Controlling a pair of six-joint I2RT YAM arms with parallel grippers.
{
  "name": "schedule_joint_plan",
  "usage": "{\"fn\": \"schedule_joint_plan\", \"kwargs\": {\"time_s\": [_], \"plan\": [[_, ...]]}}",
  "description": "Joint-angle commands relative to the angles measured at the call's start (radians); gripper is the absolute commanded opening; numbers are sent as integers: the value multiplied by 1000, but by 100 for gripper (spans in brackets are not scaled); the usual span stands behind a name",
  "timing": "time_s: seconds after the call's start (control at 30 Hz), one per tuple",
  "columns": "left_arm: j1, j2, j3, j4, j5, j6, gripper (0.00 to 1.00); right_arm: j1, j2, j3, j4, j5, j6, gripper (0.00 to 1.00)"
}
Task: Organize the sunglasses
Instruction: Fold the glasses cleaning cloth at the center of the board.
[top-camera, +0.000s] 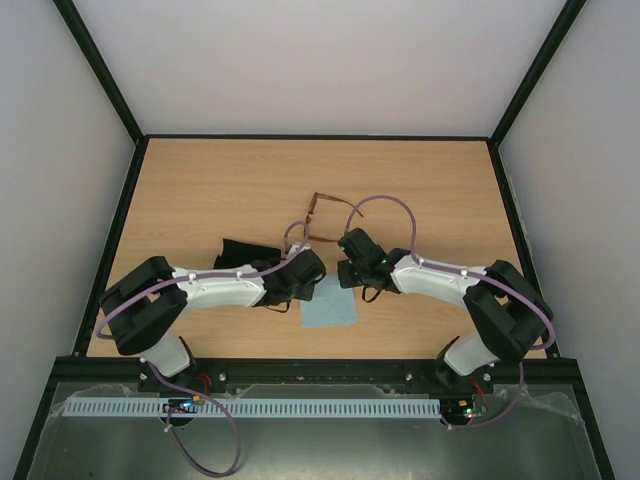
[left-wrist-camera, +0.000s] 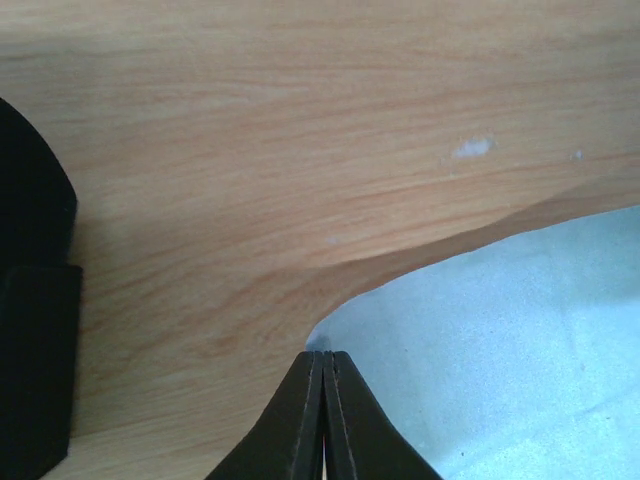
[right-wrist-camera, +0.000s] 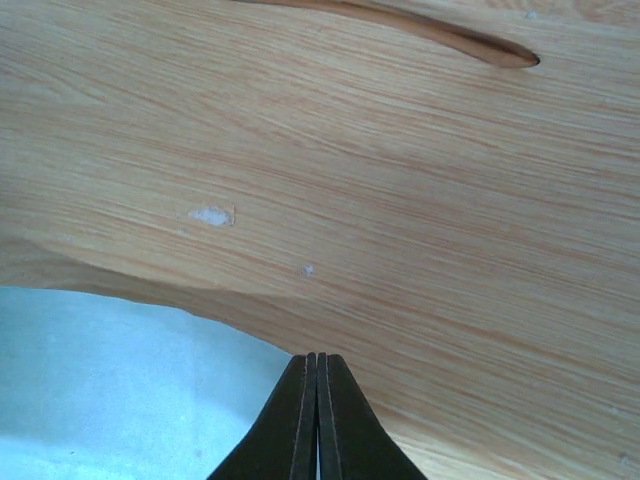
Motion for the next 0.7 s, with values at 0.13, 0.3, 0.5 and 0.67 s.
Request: {"fn": "schedule_joint_plan", "kwargs": {"time_s": [0.13, 0.3, 0.5, 0.67], "plan": [[52, -60, -49, 95, -2, 57, 2, -16, 28, 36, -8, -2, -33, 1], [70, -72, -59, 116, 6, 76, 2, -24, 26, 45, -10, 1, -42, 1], [82, -85, -65, 133, 12, 94, 2, -30, 32, 65, -13, 4, -47, 1], [86, -109, -64, 136, 13, 107, 2, -31, 18, 80, -25, -8, -51, 1]]}}
